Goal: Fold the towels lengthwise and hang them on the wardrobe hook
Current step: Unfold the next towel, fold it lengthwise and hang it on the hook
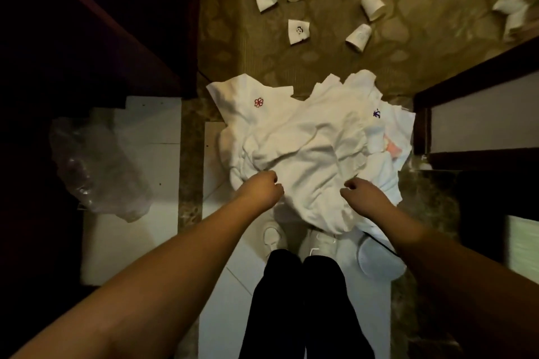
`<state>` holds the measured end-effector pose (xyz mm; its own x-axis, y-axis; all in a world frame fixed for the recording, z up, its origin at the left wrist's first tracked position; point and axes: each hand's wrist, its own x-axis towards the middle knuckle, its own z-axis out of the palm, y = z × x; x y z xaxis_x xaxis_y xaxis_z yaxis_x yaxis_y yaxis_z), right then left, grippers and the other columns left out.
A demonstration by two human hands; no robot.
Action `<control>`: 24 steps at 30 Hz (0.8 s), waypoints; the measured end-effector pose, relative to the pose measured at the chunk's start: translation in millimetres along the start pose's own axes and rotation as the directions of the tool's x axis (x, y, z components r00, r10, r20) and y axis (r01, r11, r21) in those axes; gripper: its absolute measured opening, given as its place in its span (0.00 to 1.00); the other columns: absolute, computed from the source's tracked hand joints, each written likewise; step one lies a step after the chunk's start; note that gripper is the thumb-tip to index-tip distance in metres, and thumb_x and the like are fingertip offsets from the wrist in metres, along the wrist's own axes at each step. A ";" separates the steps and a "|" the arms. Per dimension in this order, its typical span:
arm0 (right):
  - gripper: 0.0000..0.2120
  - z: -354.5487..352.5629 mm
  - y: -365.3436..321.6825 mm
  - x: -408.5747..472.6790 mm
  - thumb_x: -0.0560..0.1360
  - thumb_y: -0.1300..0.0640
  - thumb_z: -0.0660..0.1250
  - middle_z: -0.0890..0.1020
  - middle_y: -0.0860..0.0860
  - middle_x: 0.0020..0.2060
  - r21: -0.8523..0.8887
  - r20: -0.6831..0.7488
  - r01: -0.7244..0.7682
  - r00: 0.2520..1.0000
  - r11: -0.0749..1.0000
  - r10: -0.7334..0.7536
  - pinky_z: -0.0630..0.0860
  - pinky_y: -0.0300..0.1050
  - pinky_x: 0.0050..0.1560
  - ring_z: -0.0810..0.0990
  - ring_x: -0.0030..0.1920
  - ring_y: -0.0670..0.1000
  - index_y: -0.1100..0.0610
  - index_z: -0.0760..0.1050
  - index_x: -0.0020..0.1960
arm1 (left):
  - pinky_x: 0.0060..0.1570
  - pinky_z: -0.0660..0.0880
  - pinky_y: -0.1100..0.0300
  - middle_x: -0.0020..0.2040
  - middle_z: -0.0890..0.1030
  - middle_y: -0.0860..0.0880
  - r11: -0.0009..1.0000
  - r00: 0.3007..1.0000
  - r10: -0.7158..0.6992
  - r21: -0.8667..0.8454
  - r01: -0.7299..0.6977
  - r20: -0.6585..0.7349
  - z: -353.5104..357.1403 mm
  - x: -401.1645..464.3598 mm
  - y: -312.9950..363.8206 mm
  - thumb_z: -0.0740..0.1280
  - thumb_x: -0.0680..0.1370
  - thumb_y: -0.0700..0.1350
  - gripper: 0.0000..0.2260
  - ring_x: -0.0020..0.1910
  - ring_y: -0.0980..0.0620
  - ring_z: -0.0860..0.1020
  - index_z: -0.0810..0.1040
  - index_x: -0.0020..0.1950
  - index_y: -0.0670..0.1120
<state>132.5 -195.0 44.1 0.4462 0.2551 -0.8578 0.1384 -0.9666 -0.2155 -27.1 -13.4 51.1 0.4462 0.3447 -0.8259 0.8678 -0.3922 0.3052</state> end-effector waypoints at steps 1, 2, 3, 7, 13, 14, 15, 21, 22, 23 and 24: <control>0.22 2.2 -2.6 16.2 0.79 0.52 0.63 0.75 0.59 0.68 -0.003 -0.004 -0.001 1.000 1.000 0.001 0.69 0.45 0.61 0.75 0.66 0.58 0.60 0.72 0.70 | 0.50 0.71 0.56 0.60 0.79 0.41 1.000 1.000 -0.005 -0.008 0.005 -0.001 6.0 17.7 -0.5 0.61 0.79 0.48 0.13 0.57 0.41 0.77 0.77 0.59 0.44; 0.23 5.0 -4.2 33.0 0.79 0.52 0.63 0.75 0.59 0.68 -0.007 -0.010 0.005 1.000 1.000 -0.005 0.69 0.46 0.62 0.74 0.66 0.58 0.60 0.71 0.71 | 0.52 0.71 0.56 0.62 0.78 0.42 1.000 1.000 -0.009 -0.017 0.009 0.001 13.1 34.7 -0.6 0.61 0.79 0.49 0.14 0.58 0.41 0.77 0.77 0.61 0.45; 0.24 7.3 -6.2 48.8 0.79 0.52 0.64 0.74 0.59 0.69 -0.014 -0.022 0.016 1.000 1.000 -0.016 0.69 0.46 0.63 0.74 0.67 0.59 0.60 0.70 0.71 | 0.53 0.71 0.56 0.63 0.78 0.43 1.000 1.000 -0.013 -0.027 0.013 0.005 19.7 50.0 0.0 0.62 0.80 0.50 0.15 0.59 0.42 0.77 0.77 0.63 0.45; 0.26 13.9 -22.1 104.6 0.77 0.52 0.67 0.72 0.60 0.69 0.039 -0.101 0.086 0.992 0.996 -0.082 0.69 0.46 0.60 0.73 0.67 0.60 0.60 0.68 0.72 | 0.59 0.69 0.57 0.69 0.74 0.40 0.997 1.000 0.013 -0.071 -0.012 0.020 41.9 102.2 5.1 0.61 0.81 0.47 0.19 0.66 0.42 0.73 0.71 0.70 0.42; 0.34 32.0 -34.9 154.3 0.76 0.50 0.70 0.72 0.57 0.71 0.288 -0.104 0.094 0.992 0.953 -0.066 0.68 0.48 0.69 0.72 0.70 0.57 0.58 0.61 0.77 | 0.64 0.69 0.51 0.71 0.71 0.40 0.997 0.996 -0.049 -0.057 0.053 0.080 76.8 145.7 -8.9 0.63 0.80 0.45 0.23 0.67 0.40 0.72 0.65 0.74 0.42; 0.31 36.7 -33.4 156.2 0.76 0.50 0.70 0.75 0.57 0.68 0.305 -0.100 0.081 0.994 0.949 -0.053 0.71 0.49 0.67 0.74 0.67 0.58 0.58 0.65 0.74 | 0.62 0.70 0.52 0.70 0.72 0.40 0.996 0.994 -0.055 -0.066 0.062 0.097 80.3 145.4 -13.2 0.63 0.80 0.46 0.23 0.66 0.40 0.73 0.65 0.74 0.42; 0.28 40.4 -32.4 154.5 0.77 0.49 0.69 0.77 0.57 0.65 0.281 -0.096 0.068 0.995 0.957 -0.042 0.71 0.48 0.65 0.76 0.65 0.58 0.59 0.68 0.72 | 0.58 0.70 0.54 0.68 0.73 0.40 0.995 0.994 -0.049 -0.076 0.057 0.100 83.2 143.5 -17.8 0.64 0.80 0.45 0.21 0.64 0.40 0.74 0.66 0.72 0.43; 0.13 55.4 -14.3 101.2 0.79 0.57 0.67 0.81 0.54 0.52 0.257 -0.020 0.169 0.985 0.952 -0.169 0.65 0.39 0.46 0.77 0.51 0.51 0.60 0.79 0.61 | 0.50 0.72 0.55 0.56 0.77 0.43 0.967 1.000 -0.016 -0.254 0.011 -0.017 88.2 117.4 -29.9 0.64 0.78 0.44 0.06 0.55 0.43 0.77 0.73 0.53 0.45; 0.12 55.6 -11.7 87.6 0.78 0.58 0.67 0.81 0.54 0.51 0.242 -0.009 0.196 0.980 0.950 -0.200 0.65 0.38 0.45 0.76 0.51 0.50 0.60 0.79 0.61 | 0.54 0.74 0.52 0.58 0.77 0.43 0.958 1.000 0.013 -0.287 -0.020 -0.024 87.9 110.2 -28.6 0.64 0.78 0.45 0.09 0.57 0.43 0.77 0.74 0.56 0.45; 0.11 56.8 -8.4 75.3 0.78 0.58 0.68 0.80 0.53 0.50 0.205 0.002 0.226 0.973 0.952 -0.232 0.64 0.37 0.44 0.76 0.50 0.50 0.60 0.80 0.59 | 0.58 0.75 0.50 0.59 0.77 0.43 0.948 0.998 0.050 -0.315 -0.055 -0.024 86.5 101.0 -26.5 0.64 0.76 0.46 0.12 0.59 0.43 0.77 0.74 0.59 0.46; 0.10 58.3 -4.9 65.2 0.78 0.57 0.68 0.80 0.53 0.49 0.165 0.015 0.252 0.966 0.953 -0.258 0.63 0.37 0.43 0.76 0.50 0.51 0.60 0.81 0.58 | 0.60 0.74 0.49 0.61 0.77 0.44 0.935 0.997 0.080 -0.344 -0.082 -0.022 85.0 92.5 -23.8 0.65 0.75 0.47 0.16 0.61 0.45 0.76 0.73 0.62 0.47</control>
<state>109.4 -175.0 -37.9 0.3816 0.4958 -0.7801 0.0983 -0.8609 -0.4991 -25.1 -44.7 -72.9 0.5187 0.3314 -0.7881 0.8501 -0.1017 0.5167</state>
